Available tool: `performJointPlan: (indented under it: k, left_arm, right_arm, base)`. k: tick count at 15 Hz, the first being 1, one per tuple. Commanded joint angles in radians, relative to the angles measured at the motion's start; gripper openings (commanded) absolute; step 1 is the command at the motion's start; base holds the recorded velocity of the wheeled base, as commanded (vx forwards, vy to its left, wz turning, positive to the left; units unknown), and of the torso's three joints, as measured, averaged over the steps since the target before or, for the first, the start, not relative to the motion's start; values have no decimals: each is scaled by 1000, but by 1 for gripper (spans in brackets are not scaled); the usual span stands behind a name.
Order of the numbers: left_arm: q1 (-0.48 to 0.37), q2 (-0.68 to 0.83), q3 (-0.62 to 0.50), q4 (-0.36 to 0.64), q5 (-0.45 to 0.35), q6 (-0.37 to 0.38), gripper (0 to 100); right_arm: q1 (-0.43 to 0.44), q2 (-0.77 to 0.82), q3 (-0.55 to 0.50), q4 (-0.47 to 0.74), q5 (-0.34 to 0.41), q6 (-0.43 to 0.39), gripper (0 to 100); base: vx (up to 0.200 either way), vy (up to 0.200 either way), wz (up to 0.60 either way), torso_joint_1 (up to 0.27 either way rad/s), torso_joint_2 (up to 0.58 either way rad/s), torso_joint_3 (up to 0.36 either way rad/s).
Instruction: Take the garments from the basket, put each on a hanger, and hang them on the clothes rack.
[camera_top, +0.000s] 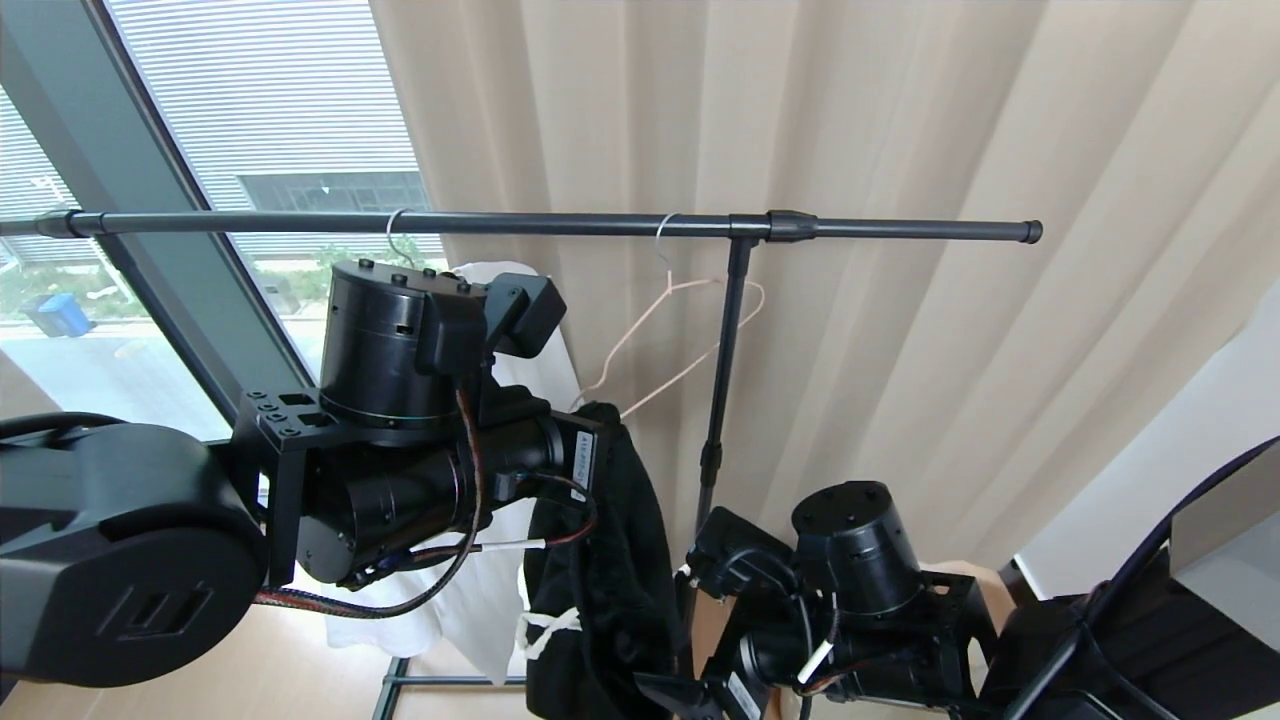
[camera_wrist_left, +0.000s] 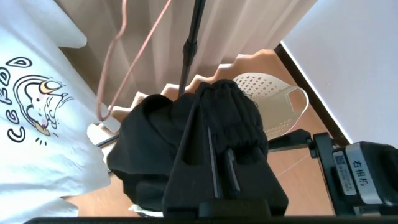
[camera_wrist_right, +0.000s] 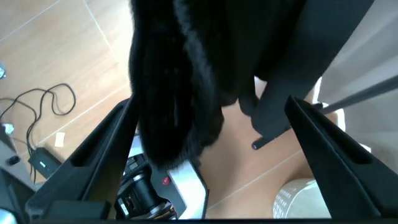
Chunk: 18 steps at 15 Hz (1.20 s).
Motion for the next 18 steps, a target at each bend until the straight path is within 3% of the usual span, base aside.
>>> performJointPlan:
  k: [1,5,10,11,18]
  left_arm:
    - [-2,2,-1,-2,0,6,0]
    - [-16,3,0,-2,-1,6,0]
    - [-14,2,3,-2,-1,6,0]
    - [-14,0,16,-2,-3,6,0]
    - [-16,-3,42,-2,-29,6,0]
  right_arm:
    - [0,52,-16,-3,-26,31,100]
    - [-77,133,-28,-69,-55,62,100]
    - [-78,151,-48,-81,-64,62,100]
    - [-78,141,-57,-81,-78,71,0]
    - [-137,90,-49,-155,-136,120,0]
  base:
    - [0,0,0,0,0,0]
    - [0,0,0,0,0,0]
    - [0,0,0,0,0,0]
    - [0,0,0,0,0,0]
    - [0,0,0,0,0,0]
